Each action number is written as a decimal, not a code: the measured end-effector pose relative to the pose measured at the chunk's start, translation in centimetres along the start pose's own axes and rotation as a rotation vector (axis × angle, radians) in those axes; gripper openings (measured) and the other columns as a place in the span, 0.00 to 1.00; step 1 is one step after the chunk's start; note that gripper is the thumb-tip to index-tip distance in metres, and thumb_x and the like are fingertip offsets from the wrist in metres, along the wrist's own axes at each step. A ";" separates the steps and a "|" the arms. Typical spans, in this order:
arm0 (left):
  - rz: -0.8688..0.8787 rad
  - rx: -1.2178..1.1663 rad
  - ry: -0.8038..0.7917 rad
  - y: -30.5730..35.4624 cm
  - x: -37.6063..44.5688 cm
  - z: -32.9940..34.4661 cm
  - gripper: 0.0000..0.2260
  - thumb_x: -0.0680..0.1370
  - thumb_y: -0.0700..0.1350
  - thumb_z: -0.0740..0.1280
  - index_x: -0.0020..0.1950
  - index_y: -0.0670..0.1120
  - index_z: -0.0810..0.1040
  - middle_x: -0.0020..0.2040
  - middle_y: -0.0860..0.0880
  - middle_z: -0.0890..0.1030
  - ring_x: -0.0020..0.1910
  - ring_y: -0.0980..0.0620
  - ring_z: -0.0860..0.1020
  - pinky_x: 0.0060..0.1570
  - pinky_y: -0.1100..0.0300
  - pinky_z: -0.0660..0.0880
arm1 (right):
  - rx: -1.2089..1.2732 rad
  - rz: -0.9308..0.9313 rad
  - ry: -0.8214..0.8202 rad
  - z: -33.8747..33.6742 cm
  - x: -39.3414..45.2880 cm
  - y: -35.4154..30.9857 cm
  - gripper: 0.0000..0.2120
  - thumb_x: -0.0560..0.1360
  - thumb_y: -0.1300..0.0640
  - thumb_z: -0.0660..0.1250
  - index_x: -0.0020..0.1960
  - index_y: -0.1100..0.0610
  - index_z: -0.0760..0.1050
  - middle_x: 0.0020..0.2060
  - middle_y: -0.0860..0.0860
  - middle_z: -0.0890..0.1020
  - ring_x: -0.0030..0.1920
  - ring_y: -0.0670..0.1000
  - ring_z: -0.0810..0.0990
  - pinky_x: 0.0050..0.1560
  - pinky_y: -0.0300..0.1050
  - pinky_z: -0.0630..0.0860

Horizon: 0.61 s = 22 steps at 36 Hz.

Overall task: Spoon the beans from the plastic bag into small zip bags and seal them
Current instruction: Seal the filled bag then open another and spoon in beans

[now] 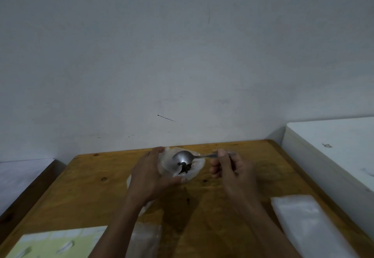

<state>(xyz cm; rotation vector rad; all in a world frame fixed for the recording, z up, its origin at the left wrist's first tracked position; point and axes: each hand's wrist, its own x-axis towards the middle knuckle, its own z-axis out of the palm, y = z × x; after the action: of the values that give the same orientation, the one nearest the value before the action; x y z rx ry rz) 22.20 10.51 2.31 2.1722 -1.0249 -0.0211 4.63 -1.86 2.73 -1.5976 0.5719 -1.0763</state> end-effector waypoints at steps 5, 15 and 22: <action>-0.022 -0.026 0.017 -0.2 -0.2 -0.3 0.49 0.57 0.67 0.80 0.73 0.52 0.67 0.69 0.50 0.74 0.65 0.47 0.73 0.61 0.43 0.74 | 0.017 -0.059 0.026 -0.1 -0.3 0.2 0.10 0.82 0.55 0.61 0.50 0.55 0.81 0.36 0.53 0.84 0.36 0.52 0.83 0.35 0.41 0.80; -0.035 -0.085 0.119 -0.9 -0.5 -1.1 0.47 0.58 0.62 0.82 0.72 0.51 0.68 0.67 0.49 0.74 0.60 0.51 0.73 0.54 0.53 0.74 | -0.053 0.248 0.096 2.6 1.4 4.1 0.13 0.82 0.51 0.63 0.42 0.53 0.82 0.33 0.51 0.85 0.34 0.48 0.83 0.40 0.48 0.82; -0.045 -0.187 0.153 -0.9 -1.0 -1.9 0.48 0.59 0.61 0.82 0.73 0.50 0.67 0.68 0.49 0.74 0.59 0.54 0.70 0.53 0.56 0.73 | -0.328 0.416 -0.029 3.3 1.8 4.8 0.14 0.80 0.49 0.64 0.59 0.56 0.80 0.53 0.54 0.84 0.52 0.53 0.82 0.51 0.53 0.79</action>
<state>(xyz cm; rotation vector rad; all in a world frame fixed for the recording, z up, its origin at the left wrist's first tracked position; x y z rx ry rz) 22.68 12.67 2.88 1.9938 -0.8531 0.0267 9.19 -3.17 -1.22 -1.6685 1.0505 -0.6700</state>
